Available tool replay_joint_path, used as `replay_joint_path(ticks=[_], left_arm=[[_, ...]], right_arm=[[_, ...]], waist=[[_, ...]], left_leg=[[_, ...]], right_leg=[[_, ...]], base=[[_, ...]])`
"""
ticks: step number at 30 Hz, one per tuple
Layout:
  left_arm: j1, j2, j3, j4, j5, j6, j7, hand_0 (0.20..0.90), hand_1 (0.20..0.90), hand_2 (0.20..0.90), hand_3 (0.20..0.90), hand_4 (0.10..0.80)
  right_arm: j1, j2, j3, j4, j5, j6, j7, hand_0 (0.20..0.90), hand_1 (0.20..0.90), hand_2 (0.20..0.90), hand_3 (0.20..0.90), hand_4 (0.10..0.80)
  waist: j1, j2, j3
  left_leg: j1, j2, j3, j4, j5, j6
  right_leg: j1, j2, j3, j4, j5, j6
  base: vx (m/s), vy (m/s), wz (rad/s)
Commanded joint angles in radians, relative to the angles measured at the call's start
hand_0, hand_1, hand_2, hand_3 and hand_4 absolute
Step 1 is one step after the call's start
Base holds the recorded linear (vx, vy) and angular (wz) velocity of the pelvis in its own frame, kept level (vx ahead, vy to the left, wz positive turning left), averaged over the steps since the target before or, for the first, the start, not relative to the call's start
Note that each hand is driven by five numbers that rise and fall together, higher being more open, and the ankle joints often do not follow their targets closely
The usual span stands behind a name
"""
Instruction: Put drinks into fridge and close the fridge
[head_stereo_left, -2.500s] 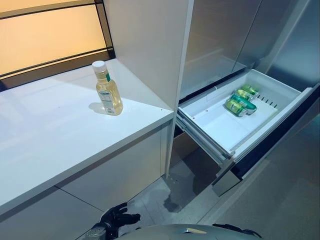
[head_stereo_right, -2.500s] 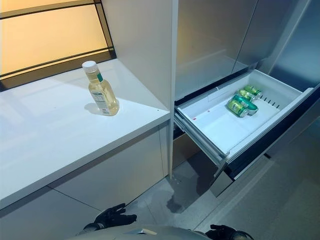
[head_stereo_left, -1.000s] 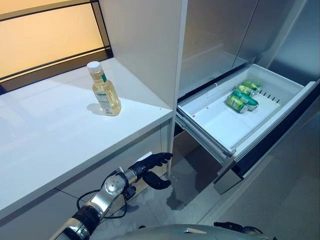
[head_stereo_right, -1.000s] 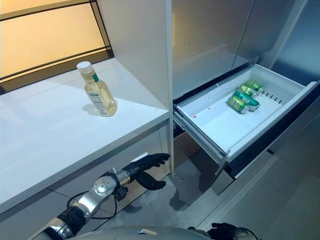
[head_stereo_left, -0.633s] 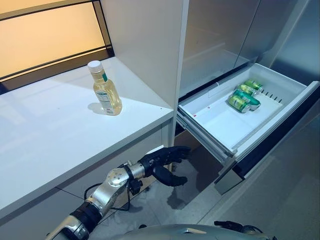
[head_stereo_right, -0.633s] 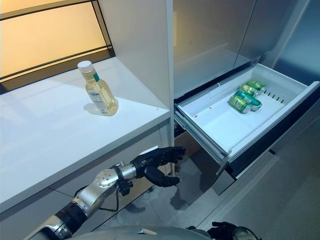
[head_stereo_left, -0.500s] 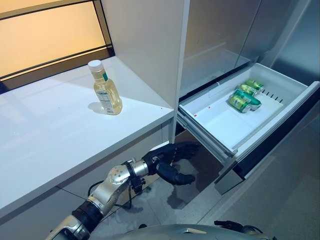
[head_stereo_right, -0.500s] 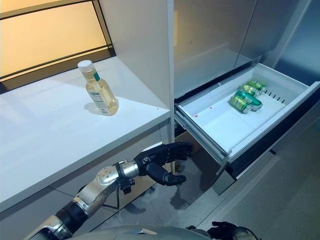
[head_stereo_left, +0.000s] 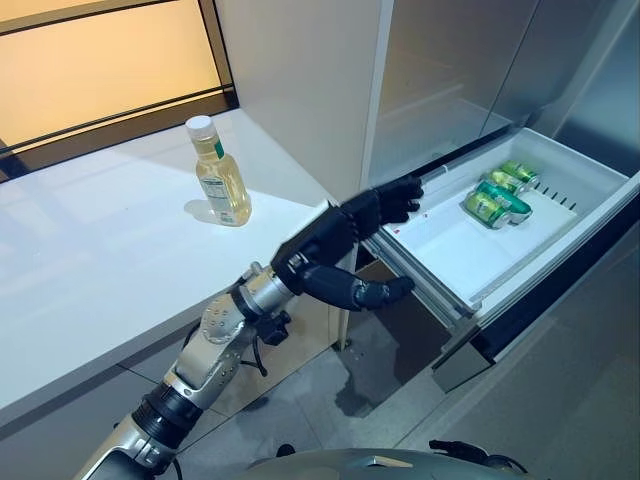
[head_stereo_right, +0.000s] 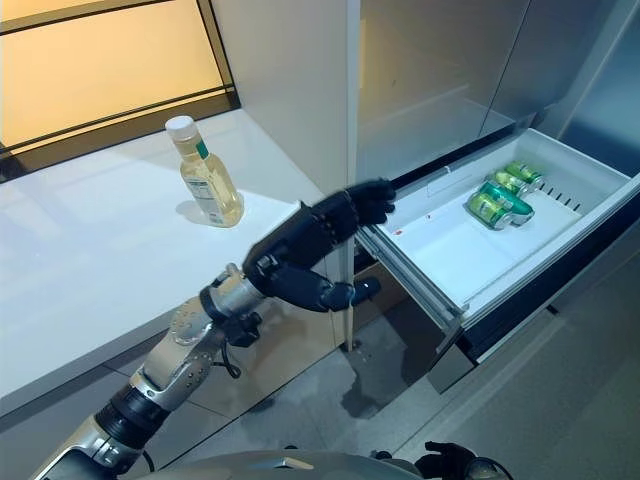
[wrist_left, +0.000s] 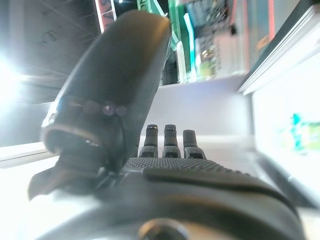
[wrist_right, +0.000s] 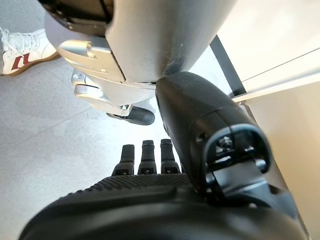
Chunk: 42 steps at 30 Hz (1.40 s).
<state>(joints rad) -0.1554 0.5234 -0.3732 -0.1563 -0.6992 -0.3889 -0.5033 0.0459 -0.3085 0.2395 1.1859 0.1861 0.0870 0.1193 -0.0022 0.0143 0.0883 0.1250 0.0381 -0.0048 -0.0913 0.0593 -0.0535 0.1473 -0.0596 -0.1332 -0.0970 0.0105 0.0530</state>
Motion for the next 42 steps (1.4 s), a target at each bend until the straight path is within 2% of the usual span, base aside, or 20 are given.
replay_joint_path(ticks=[1,6,9,13,17,18,22,25,30,34,42], left_arm=[[-0.08,0.058,0.21,-0.121,-0.241,-0.121,-0.159,0.9,0.9,0.9,0.9,0.8],[-0.099,0.046,0.36,-0.21,-0.369,-0.048,-0.217,0.9,0.9,0.9,0.9,0.8],[-0.11,0.021,0.414,-0.216,-0.403,-0.059,-0.178,0.9,0.9,0.9,0.9,0.8],[-0.102,-0.001,0.481,-0.19,-0.26,-0.106,0.078,0.9,0.9,0.9,0.9,0.8],[-0.068,0.002,0.541,-0.116,-0.143,-0.092,0.273,0.9,0.9,0.9,0.9,0.8],[-0.05,0.0,0.555,-0.092,-0.04,-0.092,0.36,0.9,0.9,0.9,0.9,0.8],[0.003,0.027,0.582,-0.018,0.188,-0.066,0.567,0.9,0.9,0.9,0.9,0.8],[0.011,0.036,0.589,0.012,0.241,-0.068,0.64,0.9,0.9,0.9,0.9,0.8],[0.014,0.031,0.596,0.033,0.328,-0.013,0.758,0.9,0.9,0.9,0.9,0.8],[0.004,0.038,0.583,0.05,0.351,0.058,0.791,0.9,0.9,0.9,0.9,0.8],[-0.027,0.034,0.522,0.093,0.287,0.236,0.733,0.9,0.9,0.9,0.9,0.8]], right_arm=[[0.006,0.049,0.004,-0.006,0.028,-0.017,0.007,0.9,0.9,0.9,0.9,0.8],[0.025,0.06,-0.008,0.031,0.028,-0.067,0.011,0.9,0.9,0.9,0.9,0.8],[0.027,0.062,-0.01,0.042,0.026,-0.073,0.017,0.9,0.9,0.9,0.9,0.8],[0.029,0.065,-0.009,0.045,0.028,-0.07,0.018,0.9,0.9,0.9,0.9,0.8],[0.031,0.064,-0.014,0.039,0.028,-0.059,0.02,0.9,0.9,0.9,0.9,0.8],[0.032,0.063,-0.015,0.034,0.028,-0.052,0.019,0.9,0.9,0.9,0.9,0.8],[0.028,0.058,-0.032,0.03,0.024,-0.038,0.022,0.9,0.9,0.9,0.9,0.8],[0.022,0.059,-0.034,0.034,0.026,-0.035,0.02,0.9,0.9,0.9,0.9,0.8],[0.009,0.06,-0.038,0.027,0.029,-0.009,0.013,0.9,0.9,0.9,0.9,0.8],[0.006,0.06,-0.039,0.021,0.025,0.005,0.012,0.9,0.9,0.9,0.9,0.8],[0.001,0.059,-0.035,0.008,0.013,0.027,0.009,0.9,0.9,0.9,0.9,0.8]], waist=[[0.033,-0.015,0.016],[0.046,-0.023,-0.003],[0.049,-0.029,-0.013],[0.052,-0.033,-0.023],[0.058,-0.034,-0.028],[0.06,-0.033,-0.03],[0.067,-0.029,-0.032],[0.069,-0.028,-0.03],[0.07,-0.025,-0.033],[0.066,-0.023,-0.035],[0.05,-0.015,-0.037]], left_leg=[[-0.007,-0.064,-0.053,0.004,-0.091,0.058],[-0.006,-0.065,-0.068,0.004,-0.096,0.052],[-0.006,-0.065,-0.073,0.004,-0.097,0.049],[-0.017,-0.066,-0.079,0.004,-0.086,0.047],[-0.016,-0.067,-0.083,0.004,-0.085,0.048],[-0.017,-0.067,-0.084,0.004,-0.084,0.048],[-0.01,-0.069,-0.09,0.004,-0.093,0.051],[-0.014,-0.071,-0.091,0.004,-0.083,0.053],[-0.011,-0.071,-0.093,0.004,-0.083,0.052],[-0.011,-0.071,-0.091,0.004,-0.082,0.053],[0.001,-0.07,-0.082,0.004,-0.091,0.053]], right_leg=[[-0.011,0.01,-0.011,0.034,-0.018,0.015],[-0.002,0.011,-0.015,0.025,-0.021,0.015],[-0.001,0.013,-0.015,0.023,-0.023,0.013],[-0.009,0.016,-0.013,0.024,-0.02,0.007],[-0.008,0.018,-0.014,0.023,-0.022,0.004],[-0.009,0.018,-0.014,0.025,-0.023,0.003],[0.001,0.021,-0.013,0.022,-0.033,0.001],[-0.004,0.02,-0.013,0.024,-0.026,0.001],[-0.001,0.02,-0.014,0.025,-0.028,-0.001],[-0.002,0.02,-0.012,0.025,-0.028,0.0],[0.005,0.021,-0.004,0.024,-0.032,0.005]], base=[[0.005,0.011,0.1],[0.027,-0.022,0.11],[0.03,-0.024,0.02],[0.025,-0.012,0.03],[0.025,-0.003,-0.01],[0.035,0.002,-0.01],[0.034,0.003,-0.01],[0.034,0.002,0.0],[0.03,0.001,0.0],[0.016,-0.001,0.0],[0.027,0.001,-0.01]])
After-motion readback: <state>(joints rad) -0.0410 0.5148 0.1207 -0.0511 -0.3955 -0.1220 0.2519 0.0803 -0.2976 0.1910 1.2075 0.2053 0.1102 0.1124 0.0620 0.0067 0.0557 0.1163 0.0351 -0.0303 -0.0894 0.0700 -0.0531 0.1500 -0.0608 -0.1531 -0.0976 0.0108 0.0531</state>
